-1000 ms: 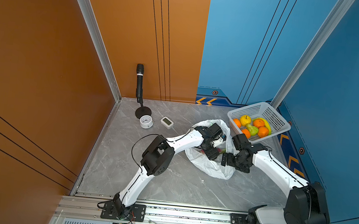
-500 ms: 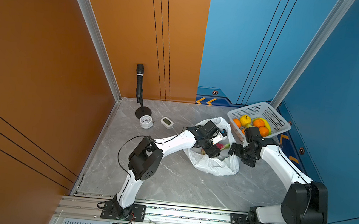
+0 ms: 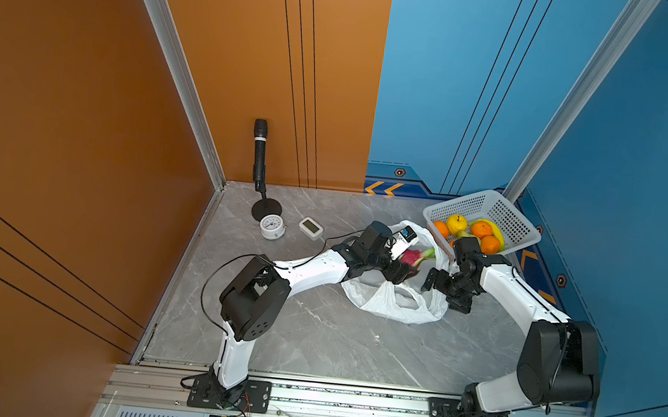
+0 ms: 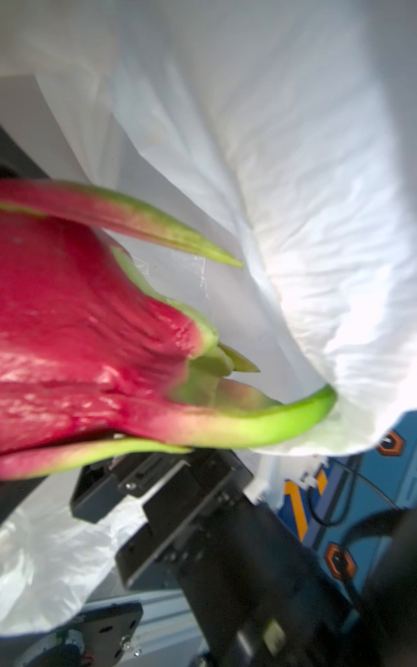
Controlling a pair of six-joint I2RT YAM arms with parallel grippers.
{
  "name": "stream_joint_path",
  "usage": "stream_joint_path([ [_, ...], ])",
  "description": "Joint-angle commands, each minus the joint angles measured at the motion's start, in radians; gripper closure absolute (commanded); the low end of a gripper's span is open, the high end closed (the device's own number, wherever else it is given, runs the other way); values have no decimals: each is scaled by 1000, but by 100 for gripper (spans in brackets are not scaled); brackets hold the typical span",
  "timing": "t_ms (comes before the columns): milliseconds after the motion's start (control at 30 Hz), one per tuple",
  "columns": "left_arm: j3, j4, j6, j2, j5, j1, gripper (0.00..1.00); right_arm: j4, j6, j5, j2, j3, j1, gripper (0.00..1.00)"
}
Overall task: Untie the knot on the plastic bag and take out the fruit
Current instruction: 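Lift the dragon fruit out of the bag with the left gripper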
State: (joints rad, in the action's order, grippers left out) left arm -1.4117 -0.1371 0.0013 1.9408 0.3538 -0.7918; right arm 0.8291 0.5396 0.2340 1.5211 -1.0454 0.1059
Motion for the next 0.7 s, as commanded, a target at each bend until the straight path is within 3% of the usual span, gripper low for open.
stream_joint_path([
  [0,26,-174,-26,-54,92,9,45,42,-10,4,23,4,-12,2],
  [167,9,-166,-79,-54,13,27,46,55,-47,3,35,28,-12,2],
  [333,-86,-15,-98,-31,-38,44,47,71,-105,-74,64,106,-18,2],
  [567,-149,109,-116,-16,-29,76,47,68,-150,-139,121,129,-34,2],
  [667,-148,126,-76,-26,17,77,47,73,-143,-84,112,89,-34,2],
])
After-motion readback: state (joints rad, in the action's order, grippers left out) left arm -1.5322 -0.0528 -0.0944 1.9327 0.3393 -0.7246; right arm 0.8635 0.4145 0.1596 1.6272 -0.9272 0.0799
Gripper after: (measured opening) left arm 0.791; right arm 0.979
